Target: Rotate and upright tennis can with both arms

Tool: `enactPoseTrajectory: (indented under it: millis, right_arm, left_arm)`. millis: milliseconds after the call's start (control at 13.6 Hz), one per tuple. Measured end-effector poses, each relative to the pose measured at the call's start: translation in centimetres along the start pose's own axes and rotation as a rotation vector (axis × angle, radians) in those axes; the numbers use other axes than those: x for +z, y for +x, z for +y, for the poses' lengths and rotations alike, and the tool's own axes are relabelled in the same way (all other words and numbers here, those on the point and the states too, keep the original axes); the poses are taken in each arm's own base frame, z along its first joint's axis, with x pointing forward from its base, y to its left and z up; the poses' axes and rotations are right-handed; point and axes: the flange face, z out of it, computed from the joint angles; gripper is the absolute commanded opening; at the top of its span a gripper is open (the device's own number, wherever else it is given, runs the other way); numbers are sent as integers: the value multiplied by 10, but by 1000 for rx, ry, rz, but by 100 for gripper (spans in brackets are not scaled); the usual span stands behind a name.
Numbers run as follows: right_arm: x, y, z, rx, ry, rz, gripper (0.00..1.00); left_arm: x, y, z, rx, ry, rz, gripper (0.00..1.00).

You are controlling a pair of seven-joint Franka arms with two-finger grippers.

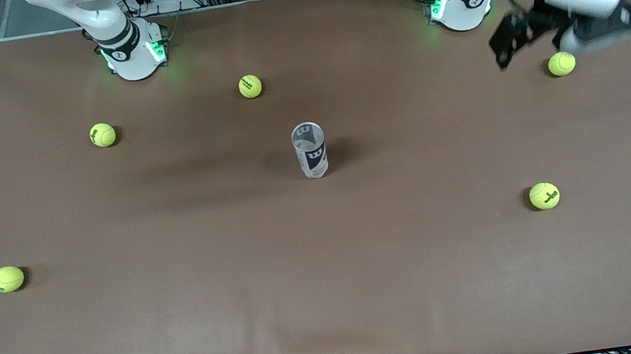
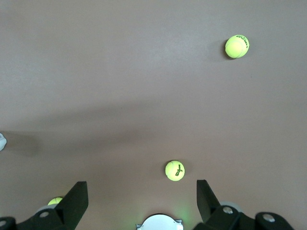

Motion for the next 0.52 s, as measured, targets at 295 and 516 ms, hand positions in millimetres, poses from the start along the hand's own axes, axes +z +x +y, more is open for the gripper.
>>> enactPoseTrajectory:
  millis: [295, 516]
  right_arm:
    - [0, 0, 0, 0, 0, 0, 100]
    - [0, 0, 0, 0, 0, 0, 100]
  left_arm:
    - [15, 36, -50, 69, -13, 5, 100]
    - [34, 71, -112, 119, -7, -15, 100]
